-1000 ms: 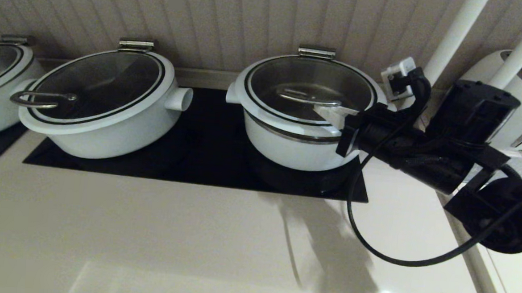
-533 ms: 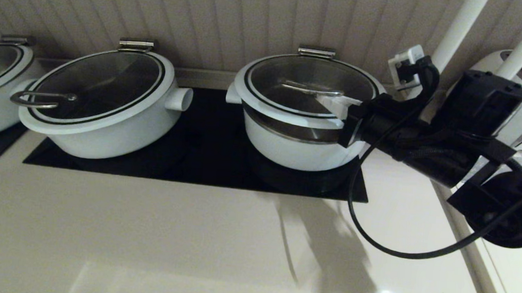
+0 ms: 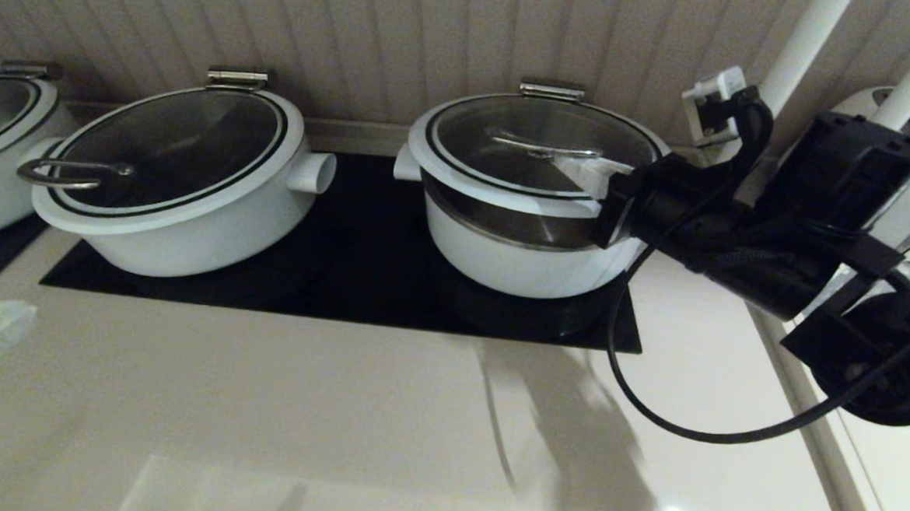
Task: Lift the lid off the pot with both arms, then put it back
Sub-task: Open the food pot lid a small opening with the right arm, then hold the pot lid with the left arm
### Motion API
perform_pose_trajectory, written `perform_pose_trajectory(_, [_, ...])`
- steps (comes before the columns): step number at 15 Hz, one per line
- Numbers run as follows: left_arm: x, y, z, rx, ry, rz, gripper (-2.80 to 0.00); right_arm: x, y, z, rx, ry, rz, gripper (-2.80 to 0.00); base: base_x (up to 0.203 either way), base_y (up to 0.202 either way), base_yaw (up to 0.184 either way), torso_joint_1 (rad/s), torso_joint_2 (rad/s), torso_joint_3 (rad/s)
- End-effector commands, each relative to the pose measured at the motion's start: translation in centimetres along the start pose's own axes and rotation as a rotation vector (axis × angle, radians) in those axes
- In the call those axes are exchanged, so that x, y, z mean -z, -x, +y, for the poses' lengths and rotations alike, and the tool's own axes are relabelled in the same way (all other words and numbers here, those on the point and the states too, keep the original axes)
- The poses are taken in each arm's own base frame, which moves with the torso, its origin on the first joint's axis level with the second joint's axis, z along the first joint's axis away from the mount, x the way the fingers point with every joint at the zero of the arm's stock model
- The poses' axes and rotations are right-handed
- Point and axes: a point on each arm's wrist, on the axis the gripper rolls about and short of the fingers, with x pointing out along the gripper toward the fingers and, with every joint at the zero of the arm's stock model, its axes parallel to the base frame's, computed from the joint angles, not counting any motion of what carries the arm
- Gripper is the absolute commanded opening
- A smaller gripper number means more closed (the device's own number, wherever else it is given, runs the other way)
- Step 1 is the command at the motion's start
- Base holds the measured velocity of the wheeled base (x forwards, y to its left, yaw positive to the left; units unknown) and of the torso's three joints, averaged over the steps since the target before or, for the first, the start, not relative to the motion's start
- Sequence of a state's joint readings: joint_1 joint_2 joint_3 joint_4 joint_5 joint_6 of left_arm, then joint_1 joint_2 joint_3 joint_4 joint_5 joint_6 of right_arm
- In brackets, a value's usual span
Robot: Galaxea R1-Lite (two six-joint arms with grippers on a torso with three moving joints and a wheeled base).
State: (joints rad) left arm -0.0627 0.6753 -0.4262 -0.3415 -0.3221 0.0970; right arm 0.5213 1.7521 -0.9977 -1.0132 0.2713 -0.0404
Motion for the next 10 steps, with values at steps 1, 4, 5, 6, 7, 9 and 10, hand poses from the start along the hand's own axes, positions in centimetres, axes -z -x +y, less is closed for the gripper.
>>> perform_pose_trajectory(1, [-0.6, -4.3, 0.7, 0.087, 0.033, 0.066, -2.80, -0.5, -0.1, -0.1, 0.003, 0.007, -0.021, -2.80, 0.000, 0.000, 0.000, 0.000, 0.00, 0.000])
perform_pose_trajectory(4, [-0.9, -6.7, -0.1, 0.204, 0.043, 0.065, -2.80, -0.3, -0.6, -0.3, 0.009, 0.006, -0.020, -2.80, 0.000, 0.000, 0.000, 0.000, 0.00, 0.000])
perform_pose_trajectory(5, [-0.9, -7.6, -0.4, 0.233, 0.044, 0.056, -2.80, -0.2, -0.6, -0.3, 0.009, 0.006, -0.019, -2.80, 0.000, 0.000, 0.000, 0.000, 0.00, 0.000])
perform_pose_trajectory(6, [-0.8, -8.4, -0.8, 0.260, 0.045, 0.044, -2.80, -0.1, -0.7, -0.3, 0.010, 0.005, -0.016, -2.80, 0.000, 0.000, 0.000, 0.000, 0.00, 0.000])
perform_pose_trajectory(7, [-0.7, -9.3, -1.1, 0.284, 0.046, 0.037, -2.80, 0.0, -0.7, -0.3, 0.012, 0.005, -0.015, -2.80, 0.000, 0.000, 0.000, 0.000, 0.00, 0.000])
perform_pose_trajectory(9, [-0.3, -10.8, -2.0, 0.326, 0.050, 0.035, -2.80, -0.1, -0.8, -0.4, 0.012, 0.006, -0.019, -2.80, 0.000, 0.000, 0.000, 0.000, 0.00, 0.000])
perform_pose_trajectory(10, [-0.1, -11.6, -2.5, 0.340, 0.052, 0.035, -2.80, -0.1, -1.0, -0.4, 0.014, 0.006, -0.022, -2.80, 0.000, 0.000, 0.000, 0.000, 0.00, 0.000])
